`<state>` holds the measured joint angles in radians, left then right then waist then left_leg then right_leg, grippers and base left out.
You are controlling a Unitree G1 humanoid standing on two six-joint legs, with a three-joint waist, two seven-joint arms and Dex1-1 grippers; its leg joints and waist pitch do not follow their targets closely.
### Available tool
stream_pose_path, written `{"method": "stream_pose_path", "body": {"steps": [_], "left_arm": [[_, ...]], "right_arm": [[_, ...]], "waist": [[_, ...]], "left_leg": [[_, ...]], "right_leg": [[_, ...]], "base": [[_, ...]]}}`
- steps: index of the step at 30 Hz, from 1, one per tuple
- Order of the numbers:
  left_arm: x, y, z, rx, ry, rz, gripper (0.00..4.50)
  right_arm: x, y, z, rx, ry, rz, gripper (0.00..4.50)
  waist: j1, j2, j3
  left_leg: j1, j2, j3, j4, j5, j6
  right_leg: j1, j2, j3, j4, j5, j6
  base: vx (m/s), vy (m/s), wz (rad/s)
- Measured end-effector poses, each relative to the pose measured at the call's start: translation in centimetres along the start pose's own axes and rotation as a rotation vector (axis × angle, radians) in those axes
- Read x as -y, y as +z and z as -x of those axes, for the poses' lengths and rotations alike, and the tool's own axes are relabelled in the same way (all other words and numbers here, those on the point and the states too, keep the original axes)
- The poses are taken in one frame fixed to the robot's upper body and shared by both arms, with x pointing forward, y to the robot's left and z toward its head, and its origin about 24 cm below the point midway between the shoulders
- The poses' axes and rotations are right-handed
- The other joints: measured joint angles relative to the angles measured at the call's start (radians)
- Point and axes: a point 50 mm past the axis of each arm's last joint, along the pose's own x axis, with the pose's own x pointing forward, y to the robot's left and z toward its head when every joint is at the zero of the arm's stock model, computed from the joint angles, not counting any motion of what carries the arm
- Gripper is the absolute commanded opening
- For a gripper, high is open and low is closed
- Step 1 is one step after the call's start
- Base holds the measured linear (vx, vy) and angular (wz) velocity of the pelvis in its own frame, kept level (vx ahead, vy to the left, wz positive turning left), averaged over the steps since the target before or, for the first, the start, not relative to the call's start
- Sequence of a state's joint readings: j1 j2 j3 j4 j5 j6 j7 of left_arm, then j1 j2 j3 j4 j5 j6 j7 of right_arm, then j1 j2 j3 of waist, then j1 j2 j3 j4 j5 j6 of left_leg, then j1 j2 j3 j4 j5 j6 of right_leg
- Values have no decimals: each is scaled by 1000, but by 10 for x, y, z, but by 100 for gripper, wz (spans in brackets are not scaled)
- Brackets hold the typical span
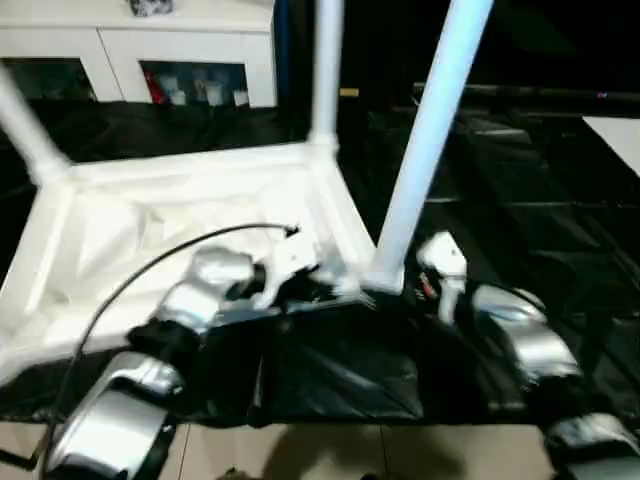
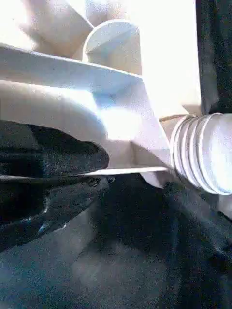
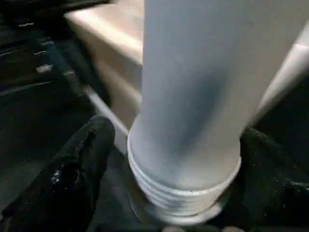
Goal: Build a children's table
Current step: Rotate leg to tighten
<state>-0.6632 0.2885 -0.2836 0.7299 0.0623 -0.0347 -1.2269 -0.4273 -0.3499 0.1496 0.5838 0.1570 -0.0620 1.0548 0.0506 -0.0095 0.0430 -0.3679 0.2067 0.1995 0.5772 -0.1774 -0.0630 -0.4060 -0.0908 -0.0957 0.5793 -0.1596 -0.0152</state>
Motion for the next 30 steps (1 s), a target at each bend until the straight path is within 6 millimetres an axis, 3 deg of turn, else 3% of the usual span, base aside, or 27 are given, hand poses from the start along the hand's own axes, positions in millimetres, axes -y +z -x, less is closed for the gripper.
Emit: {"method": "stream_pose_path", "body": {"steps": [6, 17, 23, 28, 30], "left_arm": [[10, -3, 7, 2, -114, -27, 0], [11, -5, 9, -3, -135, -35, 0], [-7, 0, -4, -32, 89, 48, 0], [-15, 12, -30, -22, 243, 126, 0], [-16, 14, -37, -22, 291, 145, 0]], "right_arm": [[-8, 5, 6, -34, 170, 24, 337], [-11, 6, 3, -42, 194, -17, 272], [6, 3, -22, 8, -181, -133, 269], [22, 3, -37, 22, -488, -217, 268], [25, 4, -44, 28, -575, -242, 268]], "waist": [[14, 1, 1], [19, 1, 1], [-1, -1, 1], [-20, -3, 0], [-21, -2, -1]], "left_leg": [[0, 0, 0, 2, 0, 0], [0, 0, 0, 2, 0, -1], [2, 0, -1, 8, 0, -1], [2, -1, -1, 10, 0, -1], [3, -1, -1, 10, 0, -1]], "right_leg": [[0, 0, 1, 1, 0, 0], [1, 0, 1, 2, 0, 0], [2, -1, 2, 5, -2, 4], [3, -1, 3, 3, -2, 4], [5, -1, 3, 3, -2, 4]], "base": [[0, 0, 0], [0, 0, 0], [0, 0, 0], [0, 0, 0], [0, 0, 0]]}}
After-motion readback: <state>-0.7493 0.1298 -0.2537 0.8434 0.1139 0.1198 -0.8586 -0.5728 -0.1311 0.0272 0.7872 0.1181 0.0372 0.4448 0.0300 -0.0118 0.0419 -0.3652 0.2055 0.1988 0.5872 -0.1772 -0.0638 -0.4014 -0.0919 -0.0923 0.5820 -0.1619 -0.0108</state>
